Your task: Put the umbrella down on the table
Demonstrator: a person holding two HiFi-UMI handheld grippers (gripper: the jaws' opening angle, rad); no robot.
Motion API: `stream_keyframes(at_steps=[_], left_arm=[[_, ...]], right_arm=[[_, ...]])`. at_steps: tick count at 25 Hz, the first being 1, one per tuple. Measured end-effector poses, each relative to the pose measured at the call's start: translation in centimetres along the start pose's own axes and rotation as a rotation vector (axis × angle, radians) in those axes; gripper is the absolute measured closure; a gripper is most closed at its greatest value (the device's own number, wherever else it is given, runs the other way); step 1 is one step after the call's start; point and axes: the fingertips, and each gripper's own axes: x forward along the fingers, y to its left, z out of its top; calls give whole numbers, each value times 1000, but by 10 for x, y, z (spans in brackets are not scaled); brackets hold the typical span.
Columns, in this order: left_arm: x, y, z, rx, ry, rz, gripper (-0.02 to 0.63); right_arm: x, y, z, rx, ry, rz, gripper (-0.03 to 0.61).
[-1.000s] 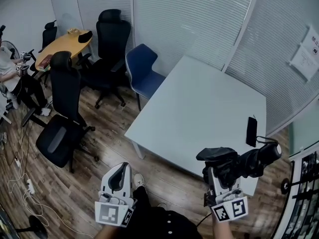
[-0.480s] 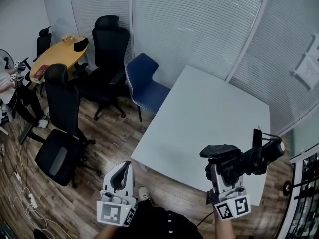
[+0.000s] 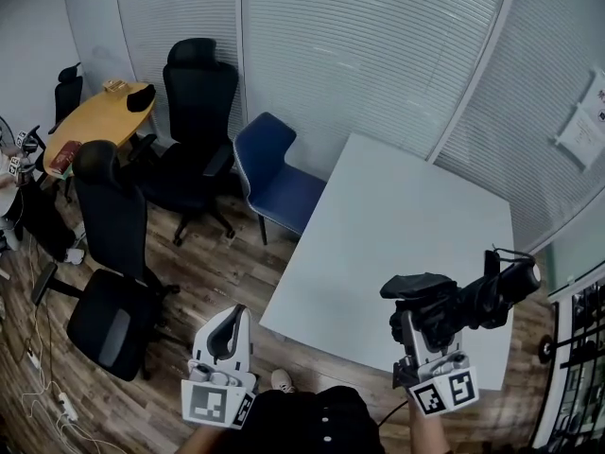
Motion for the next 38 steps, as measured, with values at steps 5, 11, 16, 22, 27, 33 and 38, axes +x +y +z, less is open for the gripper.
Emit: stream_keyframes(at_steps=[5, 11, 16, 22, 27, 33, 38], left_arm=[[15, -3, -6, -2, 16, -56, 595], [33, -10, -18, -18, 49, -107, 595], [53, -15, -24, -19, 63, -131, 595], [88, -8, -29, -10, 84, -129, 595], [103, -15, -31, -5, 98, -142, 595], [130, -20, -41, -2, 135, -159, 595], [141, -26, -52, -18, 162, -185, 595]], right_arm=[[-1, -3, -11, -8, 35, -49, 319], [2, -10, -22, -3, 58, -91, 319], [15, -24, -29, 12, 69, -93, 318], [54, -41, -51, 47, 101, -77, 319], [71, -47, -68, 88, 136, -42, 319], [108, -68, -95, 159, 180, -17, 319], [132, -83, -124, 211, 244, -4, 319]])
